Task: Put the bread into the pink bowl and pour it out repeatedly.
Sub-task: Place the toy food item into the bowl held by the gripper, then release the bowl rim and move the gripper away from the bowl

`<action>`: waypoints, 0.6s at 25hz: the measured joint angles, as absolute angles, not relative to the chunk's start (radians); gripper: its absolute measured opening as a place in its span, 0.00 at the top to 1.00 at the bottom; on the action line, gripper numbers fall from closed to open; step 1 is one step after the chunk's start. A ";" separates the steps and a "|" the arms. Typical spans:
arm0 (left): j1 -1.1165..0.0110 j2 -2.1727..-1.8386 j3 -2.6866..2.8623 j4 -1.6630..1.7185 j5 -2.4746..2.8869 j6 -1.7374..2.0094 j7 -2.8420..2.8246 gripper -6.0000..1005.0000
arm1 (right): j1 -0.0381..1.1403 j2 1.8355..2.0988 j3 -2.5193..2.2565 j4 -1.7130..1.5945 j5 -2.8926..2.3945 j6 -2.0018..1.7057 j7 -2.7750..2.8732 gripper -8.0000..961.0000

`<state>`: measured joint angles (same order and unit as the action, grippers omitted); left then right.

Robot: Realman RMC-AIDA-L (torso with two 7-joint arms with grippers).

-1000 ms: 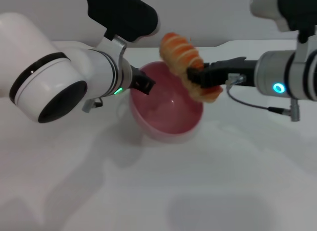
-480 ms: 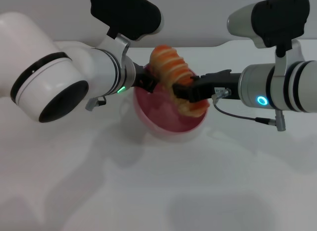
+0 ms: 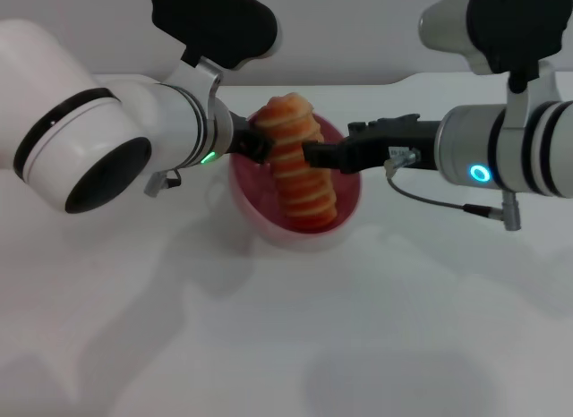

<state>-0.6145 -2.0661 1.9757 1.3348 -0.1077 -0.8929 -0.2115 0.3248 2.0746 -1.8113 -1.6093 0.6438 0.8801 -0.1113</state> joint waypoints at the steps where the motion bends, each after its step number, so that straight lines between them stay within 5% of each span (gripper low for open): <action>1: -0.615 -2.066 1.973 1.329 -0.110 -0.890 -0.211 0.84 | 0.315 2.074 -1.807 -1.626 0.635 0.880 -0.111 0.32; 8: -0.615 -2.068 1.989 1.323 -0.168 -0.885 -0.206 0.84 | 0.207 2.079 -1.721 -1.750 0.336 0.748 -0.115 0.26; 15: -0.615 -2.068 2.006 1.314 -0.232 -0.852 -0.183 0.84 | 0.032 2.086 -1.774 -1.635 0.114 0.122 -0.122 0.26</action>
<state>-0.6150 -2.0678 2.0065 1.3137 -0.2322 -0.8525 -0.1833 0.0323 2.0855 -1.7744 -1.6346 0.1135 0.1221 -0.1221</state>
